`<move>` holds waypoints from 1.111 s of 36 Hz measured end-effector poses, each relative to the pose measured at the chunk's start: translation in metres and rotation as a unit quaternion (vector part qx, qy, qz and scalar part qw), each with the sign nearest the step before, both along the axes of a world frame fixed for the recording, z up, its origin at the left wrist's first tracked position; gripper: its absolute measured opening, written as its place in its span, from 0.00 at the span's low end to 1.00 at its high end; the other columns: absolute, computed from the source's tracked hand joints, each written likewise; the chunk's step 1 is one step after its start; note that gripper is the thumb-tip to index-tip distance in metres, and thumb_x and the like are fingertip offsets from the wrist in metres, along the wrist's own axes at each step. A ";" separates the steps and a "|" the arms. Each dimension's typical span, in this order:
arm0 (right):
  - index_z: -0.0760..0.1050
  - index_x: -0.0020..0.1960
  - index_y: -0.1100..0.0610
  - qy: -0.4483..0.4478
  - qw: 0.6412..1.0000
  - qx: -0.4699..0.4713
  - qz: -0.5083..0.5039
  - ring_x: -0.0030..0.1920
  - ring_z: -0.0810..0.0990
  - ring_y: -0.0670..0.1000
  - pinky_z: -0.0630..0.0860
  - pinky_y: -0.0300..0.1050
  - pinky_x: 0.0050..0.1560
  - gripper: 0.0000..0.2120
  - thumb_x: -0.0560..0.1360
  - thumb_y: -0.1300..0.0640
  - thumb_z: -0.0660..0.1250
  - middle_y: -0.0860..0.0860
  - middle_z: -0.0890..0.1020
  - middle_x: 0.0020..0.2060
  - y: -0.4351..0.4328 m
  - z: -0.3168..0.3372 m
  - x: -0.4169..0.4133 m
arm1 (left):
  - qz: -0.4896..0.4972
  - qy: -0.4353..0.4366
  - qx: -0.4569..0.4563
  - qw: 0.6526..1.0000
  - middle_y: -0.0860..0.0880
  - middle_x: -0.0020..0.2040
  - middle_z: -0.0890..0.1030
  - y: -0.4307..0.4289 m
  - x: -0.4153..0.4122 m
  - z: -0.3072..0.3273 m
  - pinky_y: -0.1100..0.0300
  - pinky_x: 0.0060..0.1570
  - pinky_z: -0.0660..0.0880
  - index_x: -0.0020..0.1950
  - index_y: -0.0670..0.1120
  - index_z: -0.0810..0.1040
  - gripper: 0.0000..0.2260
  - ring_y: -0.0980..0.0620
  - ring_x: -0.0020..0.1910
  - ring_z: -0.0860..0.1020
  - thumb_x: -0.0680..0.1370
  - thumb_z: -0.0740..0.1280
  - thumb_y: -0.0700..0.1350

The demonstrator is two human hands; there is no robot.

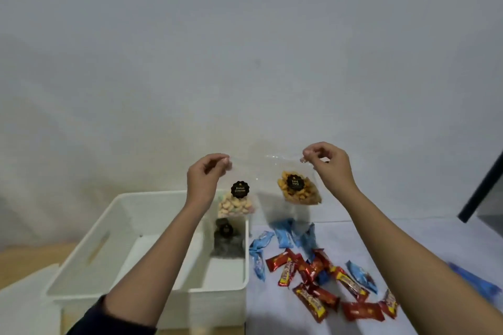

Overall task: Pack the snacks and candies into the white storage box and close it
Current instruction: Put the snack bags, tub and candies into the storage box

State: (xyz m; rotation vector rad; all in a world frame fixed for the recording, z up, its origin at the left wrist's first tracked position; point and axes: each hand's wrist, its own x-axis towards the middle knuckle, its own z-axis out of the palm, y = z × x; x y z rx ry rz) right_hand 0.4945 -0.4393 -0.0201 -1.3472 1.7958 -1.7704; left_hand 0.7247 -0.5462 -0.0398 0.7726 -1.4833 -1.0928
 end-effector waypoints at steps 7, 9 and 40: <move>0.75 0.40 0.54 -0.045 0.998 0.001 0.035 0.42 0.82 0.50 0.75 0.45 0.45 0.07 0.76 0.61 0.65 0.48 0.81 0.34 -0.043 -0.019 0.079 | 0.100 0.042 0.043 0.993 0.46 0.38 0.81 -0.017 0.104 -0.018 0.64 0.45 0.78 0.44 0.45 0.79 0.05 0.51 0.40 0.80 0.76 0.66 0.37; 0.75 0.39 0.54 -0.052 0.997 0.006 0.056 0.41 0.82 0.50 0.75 0.44 0.45 0.08 0.76 0.62 0.65 0.48 0.80 0.34 -0.051 -0.025 0.097 | 0.134 0.059 0.059 0.988 0.49 0.36 0.82 -0.021 0.126 -0.027 0.66 0.44 0.77 0.44 0.46 0.79 0.06 0.53 0.39 0.80 0.77 0.65 0.37; 0.77 0.46 0.65 -0.050 0.932 0.208 0.294 0.39 0.76 0.48 0.76 0.38 0.43 0.03 0.73 0.66 0.68 0.56 0.77 0.38 -0.056 -0.100 0.122 | -0.102 0.104 0.402 0.904 0.47 0.36 0.83 -0.051 0.062 -0.120 0.61 0.44 0.75 0.46 0.40 0.78 0.07 0.51 0.43 0.79 0.78 0.60 0.36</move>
